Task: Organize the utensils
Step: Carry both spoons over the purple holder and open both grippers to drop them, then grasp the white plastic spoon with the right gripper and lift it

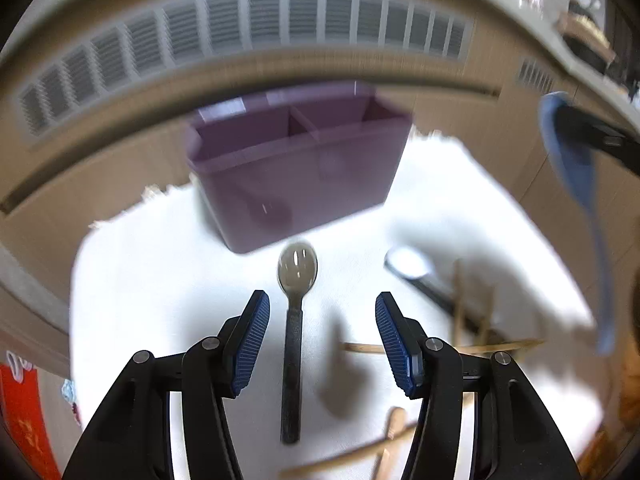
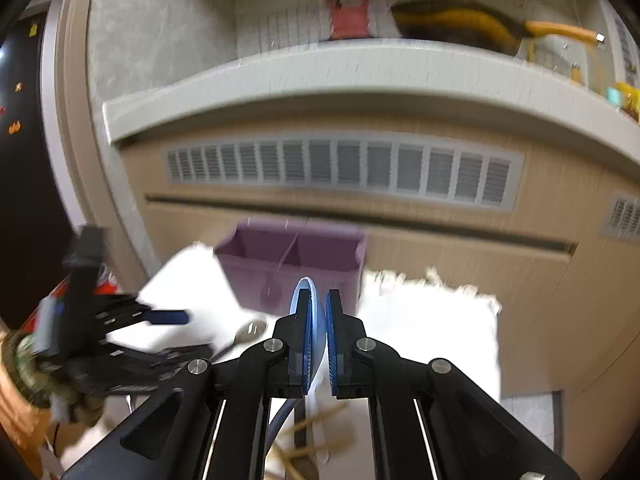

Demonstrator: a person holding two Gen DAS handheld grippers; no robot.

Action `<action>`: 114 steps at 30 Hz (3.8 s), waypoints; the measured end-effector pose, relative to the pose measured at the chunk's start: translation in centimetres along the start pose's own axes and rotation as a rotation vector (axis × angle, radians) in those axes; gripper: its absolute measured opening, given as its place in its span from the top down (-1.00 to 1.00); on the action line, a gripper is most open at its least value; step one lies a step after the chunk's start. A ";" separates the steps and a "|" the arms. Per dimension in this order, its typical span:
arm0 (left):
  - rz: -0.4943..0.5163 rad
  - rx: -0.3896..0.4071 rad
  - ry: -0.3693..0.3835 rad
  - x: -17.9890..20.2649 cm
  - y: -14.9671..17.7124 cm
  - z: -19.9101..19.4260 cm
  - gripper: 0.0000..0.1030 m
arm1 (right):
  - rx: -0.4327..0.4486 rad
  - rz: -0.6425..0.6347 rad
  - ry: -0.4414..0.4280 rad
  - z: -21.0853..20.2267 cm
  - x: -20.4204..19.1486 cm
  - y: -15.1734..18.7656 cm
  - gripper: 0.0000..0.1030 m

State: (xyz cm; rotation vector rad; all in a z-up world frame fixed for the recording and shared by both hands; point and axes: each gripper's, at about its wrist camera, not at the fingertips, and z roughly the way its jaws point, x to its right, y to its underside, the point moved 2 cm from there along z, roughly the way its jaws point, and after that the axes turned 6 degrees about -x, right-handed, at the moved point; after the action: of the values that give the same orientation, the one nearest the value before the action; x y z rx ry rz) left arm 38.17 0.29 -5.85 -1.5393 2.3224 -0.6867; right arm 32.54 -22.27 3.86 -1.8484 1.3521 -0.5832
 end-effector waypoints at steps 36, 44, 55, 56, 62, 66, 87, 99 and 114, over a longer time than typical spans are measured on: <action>-0.128 0.877 -0.050 -0.9 -12.5 -23.7 0.35 | 0.542 -0.155 0.214 -5.1 -2.8 -15.1 0.87; -0.172 0.935 -0.095 -3.6 -13.5 -15.5 0.35 | 0.561 -0.176 0.296 1.4 -2.5 -13.9 0.87; -0.171 0.947 -0.192 -4.9 -13.7 -7.8 0.33 | 0.640 -0.262 0.429 8.4 -2.8 -11.3 0.85; -0.167 0.933 -0.190 -5.1 -13.6 -7.2 0.30 | 0.636 -0.275 0.432 8.9 -2.9 -10.9 0.79; -0.247 0.832 -0.147 -7.0 -12.3 -6.7 -0.12 | 0.568 -0.280 0.397 8.9 -2.4 -9.1 0.22; -0.272 0.711 -0.166 -7.5 -10.9 -6.6 -0.32 | 0.477 -0.244 0.360 7.5 -1.7 -8.2 0.07; -0.285 0.148 0.103 -5.2 1.6 -0.7 -0.54 | -0.208 -0.040 0.001 12.1 1.2 4.7 -0.48; -0.183 0.056 -0.021 -2.7 9.6 -4.3 -0.59 | -0.351 -0.157 0.001 14.1 -1.7 6.4 -0.64; -0.251 -0.043 0.208 0.2 9.8 -3.9 -0.60 | -0.282 -0.138 -0.011 9.5 -2.4 5.1 0.40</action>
State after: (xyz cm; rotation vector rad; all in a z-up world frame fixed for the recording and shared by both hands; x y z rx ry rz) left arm 28.55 4.23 -7.71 -1.8828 2.3218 -0.9007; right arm 35.67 -17.90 -5.76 -2.1823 1.3623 -0.4688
